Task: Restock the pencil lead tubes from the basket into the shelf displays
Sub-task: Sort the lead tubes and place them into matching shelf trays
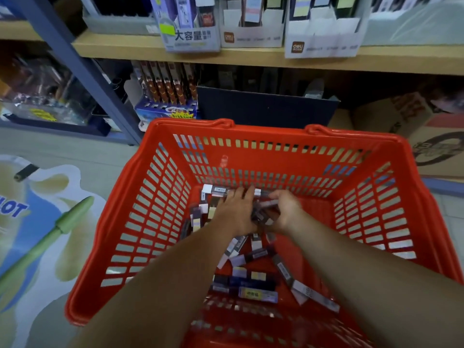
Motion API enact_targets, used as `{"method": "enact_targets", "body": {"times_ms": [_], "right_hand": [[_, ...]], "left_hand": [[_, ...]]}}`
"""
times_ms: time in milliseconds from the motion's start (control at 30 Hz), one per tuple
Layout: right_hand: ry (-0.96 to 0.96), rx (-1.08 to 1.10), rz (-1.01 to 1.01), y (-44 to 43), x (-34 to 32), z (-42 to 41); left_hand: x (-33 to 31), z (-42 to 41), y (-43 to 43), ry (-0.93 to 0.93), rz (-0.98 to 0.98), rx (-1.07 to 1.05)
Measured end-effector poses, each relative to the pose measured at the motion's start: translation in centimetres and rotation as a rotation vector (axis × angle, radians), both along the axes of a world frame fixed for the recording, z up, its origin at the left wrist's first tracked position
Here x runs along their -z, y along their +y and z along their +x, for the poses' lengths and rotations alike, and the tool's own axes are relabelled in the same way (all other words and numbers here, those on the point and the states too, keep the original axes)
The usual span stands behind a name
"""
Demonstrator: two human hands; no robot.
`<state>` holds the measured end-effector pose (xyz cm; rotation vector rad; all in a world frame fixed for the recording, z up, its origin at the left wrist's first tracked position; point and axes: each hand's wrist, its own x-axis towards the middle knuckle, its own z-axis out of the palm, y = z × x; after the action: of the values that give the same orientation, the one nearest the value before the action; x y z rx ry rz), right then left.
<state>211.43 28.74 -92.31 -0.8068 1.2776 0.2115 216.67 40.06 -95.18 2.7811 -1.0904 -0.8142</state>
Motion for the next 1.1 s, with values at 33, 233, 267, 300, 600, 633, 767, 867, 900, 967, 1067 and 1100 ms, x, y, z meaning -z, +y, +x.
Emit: {"method": "enact_targets", "body": {"times_ms": [33,233,267,300,600,633,767,867,900,967,1067,1100], "right_hand": [[0.0,0.041,0.01,-0.2,0.4,0.0],[-0.028,0.052,-0.133,-0.6,1.7,-0.2],[-0.01,0.028,-0.25,-0.8,2.5,-0.3],[0.017,0.006,-0.356,-1.2,3.1,-0.5],[0.164,-0.4,-0.684,-4.4,3.0,-3.4],[0.158,-0.41,-0.69,-4.5,3.0,-3.7],[0.131,-0.633,-0.715,-4.5,3.1,-4.9],[0.142,-0.961,-0.813,-4.3,4.1,-5.6],[0.16,-1.032,-0.841,-4.0,4.4,-5.8],[0.171,-1.122,-0.91,-3.3,5.0,-6.5],[0.146,-1.147,-0.941,-2.3,5.3,-7.2],[0.16,-1.149,-0.939,-2.1,5.1,-7.2]], "left_hand": [[0.2,-0.2,-0.3,0.004,0.012,0.013],[0.5,-0.4,-1.8,0.015,-0.083,-0.096],[0.5,-0.6,-2.0,0.015,-0.077,-0.09],[0.5,-0.7,-2.2,0.01,-0.061,-0.071],[0.3,-2.4,-4.7,-0.07,0.148,0.193],[0.5,-2.6,-4.5,-0.076,0.139,0.204],[0.5,-3.2,-4.0,-0.129,0.159,0.232],[0.4,-3.6,-3.5,-0.173,0.166,0.199],[0.4,-3.4,-3.2,-0.168,0.16,0.173],[0.1,-2.7,-2.7,-0.127,0.131,0.071],[-1.1,-1.0,-2.0,-0.022,0.01,-0.141],[-1.6,-0.5,-1.8,0.027,-0.041,-0.198]]}}
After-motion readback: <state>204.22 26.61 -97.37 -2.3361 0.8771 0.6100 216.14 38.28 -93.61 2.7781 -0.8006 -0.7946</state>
